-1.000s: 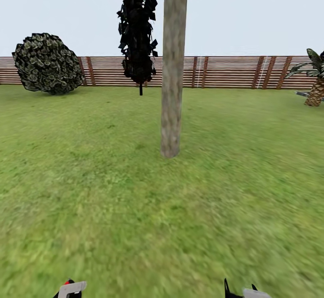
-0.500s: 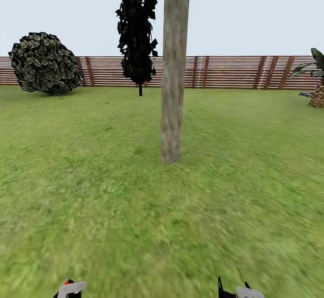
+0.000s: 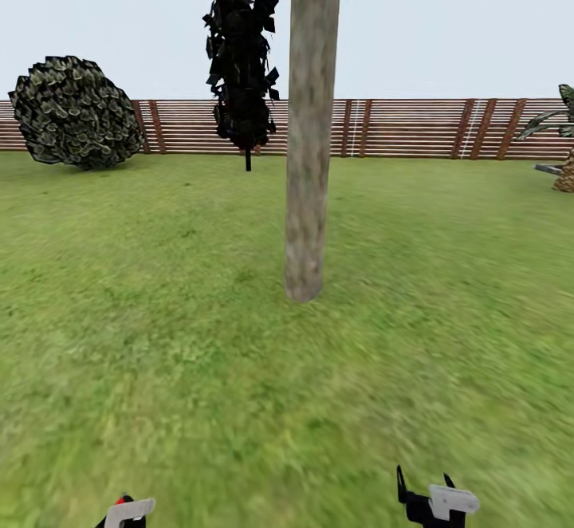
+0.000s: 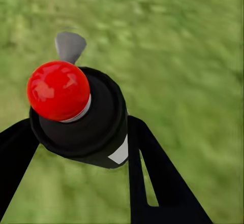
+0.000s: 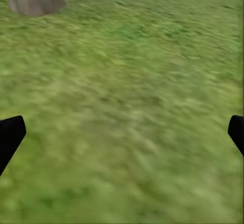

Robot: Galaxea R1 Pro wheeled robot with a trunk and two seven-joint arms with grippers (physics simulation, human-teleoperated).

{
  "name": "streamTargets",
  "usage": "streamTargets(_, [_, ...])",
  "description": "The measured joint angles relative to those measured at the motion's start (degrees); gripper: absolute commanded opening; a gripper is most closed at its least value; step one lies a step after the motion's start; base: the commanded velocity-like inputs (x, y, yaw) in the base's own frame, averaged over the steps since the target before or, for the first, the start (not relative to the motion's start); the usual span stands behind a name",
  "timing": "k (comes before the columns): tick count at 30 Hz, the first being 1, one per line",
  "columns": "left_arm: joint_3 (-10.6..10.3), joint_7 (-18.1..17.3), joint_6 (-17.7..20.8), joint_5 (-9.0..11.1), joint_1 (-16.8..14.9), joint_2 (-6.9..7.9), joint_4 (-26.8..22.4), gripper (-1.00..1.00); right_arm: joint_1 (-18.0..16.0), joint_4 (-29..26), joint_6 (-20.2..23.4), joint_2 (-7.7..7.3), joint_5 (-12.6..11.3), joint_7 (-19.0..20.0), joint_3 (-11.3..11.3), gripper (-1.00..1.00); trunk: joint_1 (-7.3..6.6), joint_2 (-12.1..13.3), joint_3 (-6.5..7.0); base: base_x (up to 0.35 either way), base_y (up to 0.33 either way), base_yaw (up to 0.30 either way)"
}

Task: In the garden, pick up the pesticide atomizer on the floor and spray pesticide onto both trees until each tree trunk is fully covered.

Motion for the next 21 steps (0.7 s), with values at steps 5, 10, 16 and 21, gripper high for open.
streamTargets(5, [0.13, 0.00, 0.01, -0.01, 0.00, -0.01, 0.00, -1.00, 0.00, 0.00, 0.00, -0.16, 0.17, 0.02, 0.05, 1.00, 0.00, 0.00, 0.00, 0.341, 0.000, 0.000])
streamTargets(10, [0.15, 0.00, 0.01, 0.20, 0.00, 0.06, 0.00, -1.00, 0.00, 0.00, -0.06, -0.15, 1.28, 0.12, 0.06, 1.00, 0.00, 0.00, 0.00, 0.341, 0.000, 0.000])
streamTargets(16, [0.21, -0.01, 0.01, 0.33, -0.02, 0.14, 0.02, -1.00, 0.01, -0.09, -0.07, -0.10, 1.47, 0.12, 0.05, 1.00, 0.00, 0.00, 0.00, 0.341, 0.000, -0.132])
streamTargets(21, [0.21, -0.01, -0.08, 0.37, -0.02, 0.16, 0.02, -1.00, 0.02, -0.06, -0.06, 0.15, 1.48, 0.12, 0.05, 1.00, 0.00, 0.00, 0.00, 0.341, -0.006, -0.244])
